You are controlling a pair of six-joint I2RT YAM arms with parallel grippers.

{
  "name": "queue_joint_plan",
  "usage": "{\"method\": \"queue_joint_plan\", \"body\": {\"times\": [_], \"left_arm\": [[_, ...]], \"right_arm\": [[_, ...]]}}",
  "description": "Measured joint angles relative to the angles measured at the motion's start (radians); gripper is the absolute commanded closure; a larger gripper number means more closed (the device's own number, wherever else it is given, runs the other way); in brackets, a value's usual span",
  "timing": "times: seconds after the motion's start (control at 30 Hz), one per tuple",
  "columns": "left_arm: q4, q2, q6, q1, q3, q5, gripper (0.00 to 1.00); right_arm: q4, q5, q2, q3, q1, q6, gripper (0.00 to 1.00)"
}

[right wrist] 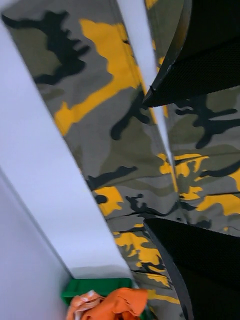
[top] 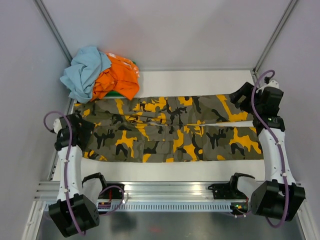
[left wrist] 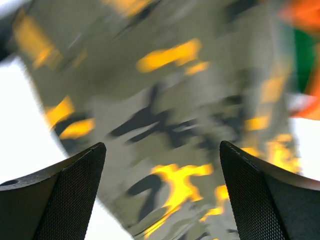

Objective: Fold and stack the trousers
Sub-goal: Flatten the trousers out, then fold the trousers

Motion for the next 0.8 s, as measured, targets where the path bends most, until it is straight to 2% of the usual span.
{"method": "queue_joint_plan", "body": {"times": [0.13, 0.3, 0.5, 0.8], "left_arm": [[-0.101, -0.043, -0.116, 0.041, -0.194, -0.015, 0.0], [-0.156, -0.095, -0.208, 0.066, -0.269, -0.085, 0.0], [-0.102, -0.054, -0.241, 0.101, -0.315, -0.11, 0.03], [0.04, -0.014, -0.218, 0.117, -0.363, -0.035, 0.05]], "right_arm": [[-0.089, -0.072, 0.019, -0.066, -0.002, 0.056, 0.02], [-0.223, -0.015, 0.039, -0.069, -0.003, 0.081, 0.02], [-0.274, 0.043, 0.032, -0.067, -0.003, 0.134, 0.02], [-0.274, 0.205, -0.092, -0.099, -0.003, 0.259, 0.02]]}}
